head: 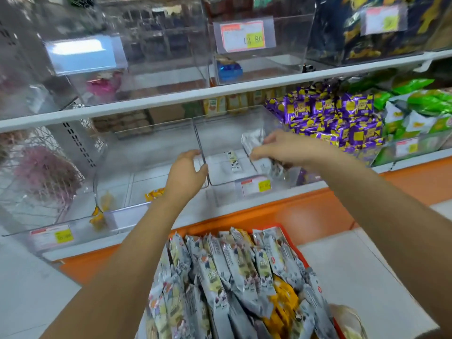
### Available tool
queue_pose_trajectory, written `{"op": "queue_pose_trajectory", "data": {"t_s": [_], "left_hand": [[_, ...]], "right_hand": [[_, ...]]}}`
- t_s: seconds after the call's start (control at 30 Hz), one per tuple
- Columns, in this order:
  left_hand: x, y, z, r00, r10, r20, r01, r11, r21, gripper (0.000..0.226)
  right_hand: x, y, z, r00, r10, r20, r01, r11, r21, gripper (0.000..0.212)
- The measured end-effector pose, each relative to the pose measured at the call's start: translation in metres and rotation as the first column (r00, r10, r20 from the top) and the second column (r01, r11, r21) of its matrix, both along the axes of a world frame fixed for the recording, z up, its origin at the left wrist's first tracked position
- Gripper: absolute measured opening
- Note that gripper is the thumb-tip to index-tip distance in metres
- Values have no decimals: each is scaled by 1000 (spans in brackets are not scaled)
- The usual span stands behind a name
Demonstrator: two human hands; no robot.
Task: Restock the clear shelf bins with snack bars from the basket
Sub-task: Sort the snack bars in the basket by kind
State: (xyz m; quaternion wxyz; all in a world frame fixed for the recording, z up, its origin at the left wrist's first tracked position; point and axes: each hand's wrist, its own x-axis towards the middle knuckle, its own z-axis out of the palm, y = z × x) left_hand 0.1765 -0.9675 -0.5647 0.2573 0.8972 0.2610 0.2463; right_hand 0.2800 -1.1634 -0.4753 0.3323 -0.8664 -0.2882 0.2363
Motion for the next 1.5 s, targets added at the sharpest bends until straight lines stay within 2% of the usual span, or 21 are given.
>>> {"op": "queue_pose_trajectory", "data": {"t_s": [0.03, 0.17, 0.33, 0.43, 0.53, 0.63, 0.73, 0.83, 0.9, 1.0, 1.33, 1.43, 1.5], "left_hand": [[8, 8, 0, 1000, 16, -21, -17, 999, -39, 48], [40, 35, -14, 998, -11, -69, -1, 985, -170, 58], [49, 48, -32, 999, -50, 15, 51, 991, -122, 49], [45, 46, -37, 998, -65, 22, 67, 990, -123, 57], [44, 45, -38, 998, -61, 10, 61, 993, -103, 61], [42, 43, -35, 998, -64, 6, 64, 993, -97, 59], [41, 40, -33, 998, -58, -12, 56, 993, -104, 59], [41, 38, -30, 998, -56, -34, 52, 992, -114, 60], [41, 37, -29, 998, -51, -41, 46, 992, -120, 61], [40, 36, -28, 997, -40, -63, 32, 992, -123, 60], [42, 39, -32, 997, -51, -64, 44, 993, -107, 66], [44, 41, -34, 998, -36, -58, 31, 996, -88, 65], [45, 41, -34, 998, -34, -54, 30, 997, -73, 61]], "right_hand": [[18, 17, 3, 999, -16, 43, 17, 1000, -20, 35], [74, 83, -10, 997, -61, 35, 65, 990, -125, 27], [114, 137, -54, 988, -82, 129, 115, 955, -272, 27], [131, 156, -83, 973, -133, 189, 188, 930, -317, 31], [143, 169, -107, 961, -37, 274, 157, 888, -432, 32], [144, 171, -114, 968, 75, 239, 66, 845, -531, 30], [145, 166, -113, 978, 109, 176, -3, 858, -513, 31], [141, 168, -107, 992, 102, 72, -53, 866, -498, 62], [132, 174, -103, 988, 151, 37, -102, 808, -580, 74], [122, 188, -102, 976, 216, 38, -144, 764, -629, 73], [111, 233, -119, 970, 175, 169, -63, 852, -520, 80], [110, 232, -121, 966, 181, 186, -65, 861, -504, 73], [111, 226, -123, 973, 175, 151, -92, 893, -440, 66]]}}
